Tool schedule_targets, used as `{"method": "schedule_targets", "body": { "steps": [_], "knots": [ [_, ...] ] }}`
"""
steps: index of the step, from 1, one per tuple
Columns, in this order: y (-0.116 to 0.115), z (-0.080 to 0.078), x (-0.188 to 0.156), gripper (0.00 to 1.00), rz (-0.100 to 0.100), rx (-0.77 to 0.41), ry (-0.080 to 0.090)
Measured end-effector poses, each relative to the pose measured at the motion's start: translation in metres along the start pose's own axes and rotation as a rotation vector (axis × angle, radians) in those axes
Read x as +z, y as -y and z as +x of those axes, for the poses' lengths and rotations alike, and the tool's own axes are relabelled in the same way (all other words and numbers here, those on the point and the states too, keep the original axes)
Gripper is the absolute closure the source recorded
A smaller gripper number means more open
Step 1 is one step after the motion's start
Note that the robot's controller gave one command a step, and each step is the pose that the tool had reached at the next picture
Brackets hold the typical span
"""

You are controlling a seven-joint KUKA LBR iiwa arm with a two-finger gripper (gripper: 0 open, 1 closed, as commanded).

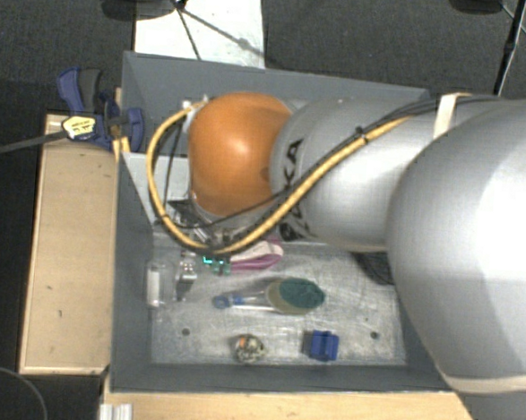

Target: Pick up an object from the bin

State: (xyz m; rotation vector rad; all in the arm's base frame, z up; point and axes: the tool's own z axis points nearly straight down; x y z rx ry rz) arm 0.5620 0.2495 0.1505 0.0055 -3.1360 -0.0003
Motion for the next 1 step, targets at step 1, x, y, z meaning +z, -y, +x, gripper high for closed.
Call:
{"method": "schedule_targets", "body": {
  "steps": [1],
  "knots": [
    [0.0606, 0.0469, 0.0788, 0.00, -0.003, 0.264, 0.009]
  ]
}}
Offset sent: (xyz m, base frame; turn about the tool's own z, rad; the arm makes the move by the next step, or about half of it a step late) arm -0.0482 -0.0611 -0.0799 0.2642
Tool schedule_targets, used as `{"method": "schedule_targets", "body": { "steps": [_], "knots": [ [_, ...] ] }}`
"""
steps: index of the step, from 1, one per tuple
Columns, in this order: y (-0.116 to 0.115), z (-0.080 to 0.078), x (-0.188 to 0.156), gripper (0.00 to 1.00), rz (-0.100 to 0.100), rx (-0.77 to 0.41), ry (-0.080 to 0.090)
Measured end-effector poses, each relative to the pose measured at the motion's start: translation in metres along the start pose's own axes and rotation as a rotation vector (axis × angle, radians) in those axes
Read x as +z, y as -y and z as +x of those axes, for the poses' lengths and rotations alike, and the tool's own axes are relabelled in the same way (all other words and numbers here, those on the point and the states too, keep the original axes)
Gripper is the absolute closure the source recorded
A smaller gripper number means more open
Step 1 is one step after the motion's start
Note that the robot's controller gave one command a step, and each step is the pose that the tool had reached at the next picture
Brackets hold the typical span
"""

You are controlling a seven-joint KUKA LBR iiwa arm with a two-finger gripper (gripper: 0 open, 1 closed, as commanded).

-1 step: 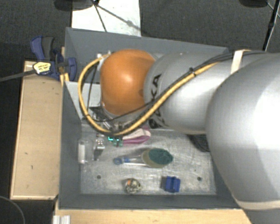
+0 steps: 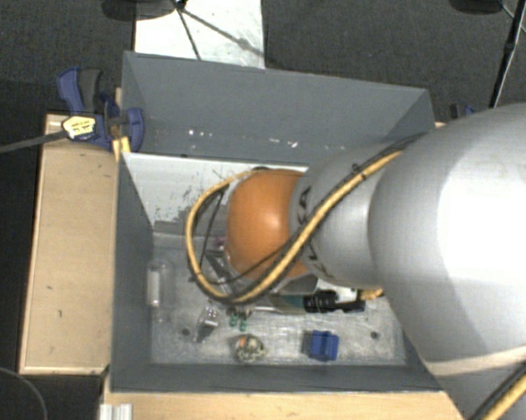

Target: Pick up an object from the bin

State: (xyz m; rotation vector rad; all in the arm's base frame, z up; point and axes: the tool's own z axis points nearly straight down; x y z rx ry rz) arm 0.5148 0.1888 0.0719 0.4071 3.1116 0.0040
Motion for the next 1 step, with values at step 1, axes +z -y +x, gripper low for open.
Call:
{"method": "schedule_targets", "body": {
  "steps": [1],
  "knots": [
    [0.0231, 0.0112, -0.0575, 0.00, 0.000, 0.024, 0.003]
  ]
}}
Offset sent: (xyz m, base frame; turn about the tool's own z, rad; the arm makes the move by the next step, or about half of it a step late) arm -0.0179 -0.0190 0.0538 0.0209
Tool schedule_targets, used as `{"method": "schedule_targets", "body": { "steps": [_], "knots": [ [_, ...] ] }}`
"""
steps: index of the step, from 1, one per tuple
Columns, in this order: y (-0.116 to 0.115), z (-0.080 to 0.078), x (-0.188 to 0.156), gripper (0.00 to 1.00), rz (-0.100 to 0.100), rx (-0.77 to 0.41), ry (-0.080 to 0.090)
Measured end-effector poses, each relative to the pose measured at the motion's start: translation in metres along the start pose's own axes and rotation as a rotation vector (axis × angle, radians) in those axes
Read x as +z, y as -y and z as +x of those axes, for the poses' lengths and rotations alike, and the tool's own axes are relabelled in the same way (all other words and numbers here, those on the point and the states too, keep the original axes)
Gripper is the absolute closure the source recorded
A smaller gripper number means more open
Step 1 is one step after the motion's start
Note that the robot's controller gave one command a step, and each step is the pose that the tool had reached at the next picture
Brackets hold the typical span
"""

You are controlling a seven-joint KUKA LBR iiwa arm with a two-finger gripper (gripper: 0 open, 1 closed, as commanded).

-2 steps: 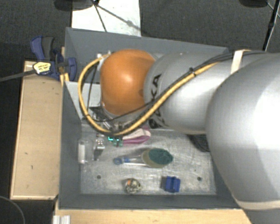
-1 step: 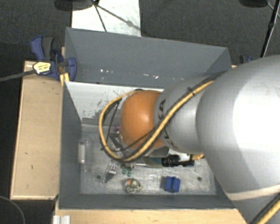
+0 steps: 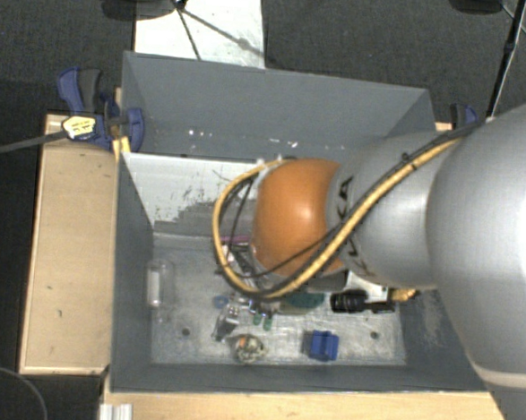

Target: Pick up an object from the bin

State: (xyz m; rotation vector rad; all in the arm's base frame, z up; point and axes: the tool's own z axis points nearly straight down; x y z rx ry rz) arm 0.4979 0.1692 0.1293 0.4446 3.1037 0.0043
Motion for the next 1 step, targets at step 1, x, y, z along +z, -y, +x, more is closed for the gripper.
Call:
{"method": "schedule_targets", "body": {
  "steps": [1],
  "knots": [
    [0.0534, -0.0154, 0.0489, 0.00, -0.007, -0.183, -0.005]
  ]
}}
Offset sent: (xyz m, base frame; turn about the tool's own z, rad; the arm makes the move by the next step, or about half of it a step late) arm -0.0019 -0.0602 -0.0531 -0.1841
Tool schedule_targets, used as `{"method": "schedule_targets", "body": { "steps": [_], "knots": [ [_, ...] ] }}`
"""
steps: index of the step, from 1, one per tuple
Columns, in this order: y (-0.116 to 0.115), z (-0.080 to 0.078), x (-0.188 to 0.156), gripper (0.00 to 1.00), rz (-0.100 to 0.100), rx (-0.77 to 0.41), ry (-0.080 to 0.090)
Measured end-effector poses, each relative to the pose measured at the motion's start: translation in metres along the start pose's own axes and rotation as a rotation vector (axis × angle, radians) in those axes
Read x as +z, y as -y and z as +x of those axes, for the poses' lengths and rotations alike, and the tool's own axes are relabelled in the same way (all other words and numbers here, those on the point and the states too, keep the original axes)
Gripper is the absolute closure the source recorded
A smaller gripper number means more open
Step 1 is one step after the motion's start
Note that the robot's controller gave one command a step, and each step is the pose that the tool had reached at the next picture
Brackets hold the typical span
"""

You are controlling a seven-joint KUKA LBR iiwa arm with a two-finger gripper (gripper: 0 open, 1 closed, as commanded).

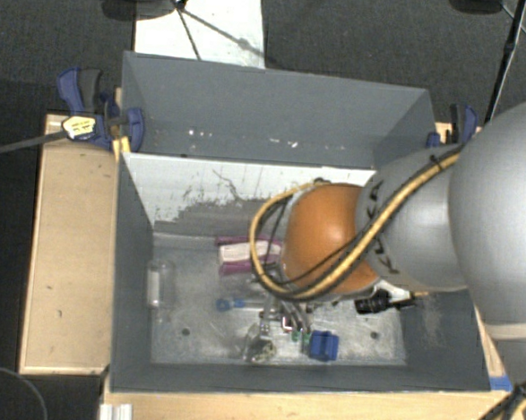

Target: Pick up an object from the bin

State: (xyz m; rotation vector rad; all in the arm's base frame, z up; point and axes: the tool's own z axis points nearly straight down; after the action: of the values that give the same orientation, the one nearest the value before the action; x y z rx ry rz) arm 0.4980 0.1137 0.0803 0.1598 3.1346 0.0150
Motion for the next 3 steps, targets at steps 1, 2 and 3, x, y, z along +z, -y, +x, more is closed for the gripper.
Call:
{"method": "schedule_targets", "body": {
  "steps": [1, 2, 3],
  "knots": [
    [-0.030, -0.005, -0.038, 0.00, 0.006, 0.033, 0.003],
    [0.011, 0.016, 0.005, 0.00, 0.007, 0.245, 0.003],
    [0.012, 0.014, 0.004, 1.00, 0.005, 0.251, 0.010]
  ]
}}
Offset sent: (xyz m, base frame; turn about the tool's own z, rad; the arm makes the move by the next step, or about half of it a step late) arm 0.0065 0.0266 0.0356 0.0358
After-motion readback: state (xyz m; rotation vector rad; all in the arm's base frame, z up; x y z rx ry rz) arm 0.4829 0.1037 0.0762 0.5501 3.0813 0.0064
